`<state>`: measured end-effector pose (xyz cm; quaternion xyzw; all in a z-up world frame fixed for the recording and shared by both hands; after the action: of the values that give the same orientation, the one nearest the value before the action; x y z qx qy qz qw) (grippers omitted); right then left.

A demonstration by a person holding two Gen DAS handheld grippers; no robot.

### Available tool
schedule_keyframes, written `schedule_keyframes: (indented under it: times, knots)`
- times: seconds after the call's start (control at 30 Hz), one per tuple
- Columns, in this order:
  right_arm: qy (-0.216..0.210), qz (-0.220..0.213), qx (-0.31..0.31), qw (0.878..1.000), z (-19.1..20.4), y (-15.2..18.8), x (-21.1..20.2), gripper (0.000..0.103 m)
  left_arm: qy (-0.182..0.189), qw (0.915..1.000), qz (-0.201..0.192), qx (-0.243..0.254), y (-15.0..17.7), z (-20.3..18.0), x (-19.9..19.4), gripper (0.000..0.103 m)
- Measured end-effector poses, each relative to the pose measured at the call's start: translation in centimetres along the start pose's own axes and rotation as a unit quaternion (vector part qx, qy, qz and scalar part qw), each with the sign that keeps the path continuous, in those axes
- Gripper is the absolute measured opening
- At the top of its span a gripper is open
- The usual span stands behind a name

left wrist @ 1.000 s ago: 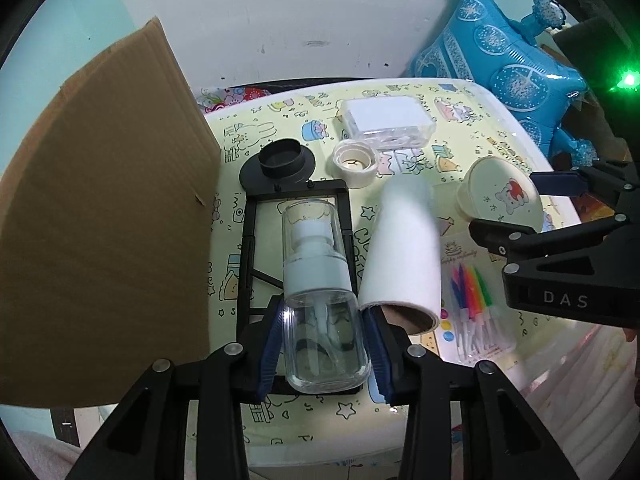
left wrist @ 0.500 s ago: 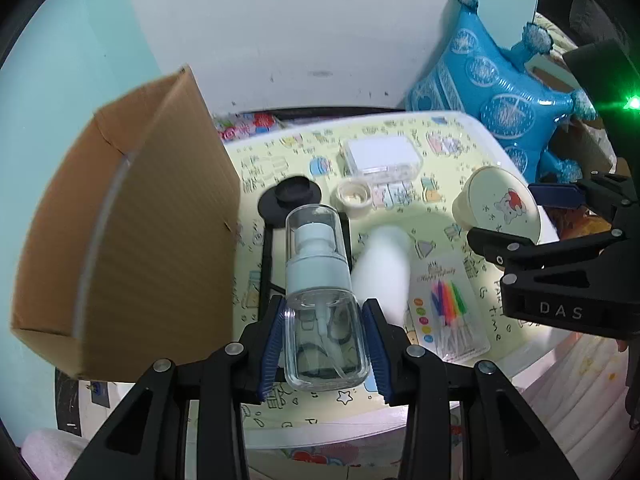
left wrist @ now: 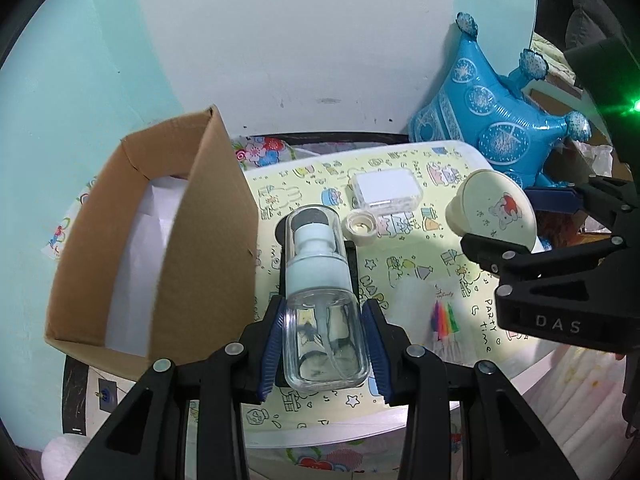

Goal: Organize objects
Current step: 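Lift spray bottle with left gripper while right gripper grasps and lifts bear-print lid, then lower spray bottle into cardboard box and open left gripper while right gripper holds lid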

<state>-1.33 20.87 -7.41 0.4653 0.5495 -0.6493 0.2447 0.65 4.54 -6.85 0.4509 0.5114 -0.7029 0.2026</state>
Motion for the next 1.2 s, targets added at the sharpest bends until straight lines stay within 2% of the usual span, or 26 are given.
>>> schedule_keyframes:
  times: [0.5,0.9,1.2]
  knots:
    - [-0.019,-0.009,-0.018,1.0,3.2,-1.8,-1.3,0.079,-0.013,0.9993,-0.024,-0.025,-1.0,3.3,-2.3,0.039]
    - [-0.043,-0.033,-0.051,0.997,8.9,-5.8,-3.4,0.08,-0.041,0.9971,-0.031,-0.056,-1.1,10.0,-4.2,0.039]
    - [-0.052,-0.031,-0.066,0.996,13.3,-8.2,-3.2,0.08,-0.049,0.9957,-0.017,-0.077,-0.4,14.8,-3.1,0.039]
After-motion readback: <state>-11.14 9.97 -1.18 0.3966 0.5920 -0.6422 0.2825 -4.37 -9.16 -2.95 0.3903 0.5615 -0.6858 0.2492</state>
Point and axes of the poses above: each gripper's, at about its wrist camera, not at the fingertips, and x roughly the way its jaws point, z to its left, y to its underside, the point moved 1 cm from there along x, roughly the way its jaws point, and after that the axes turned 9 degrees about x, right-handed, at the moved point
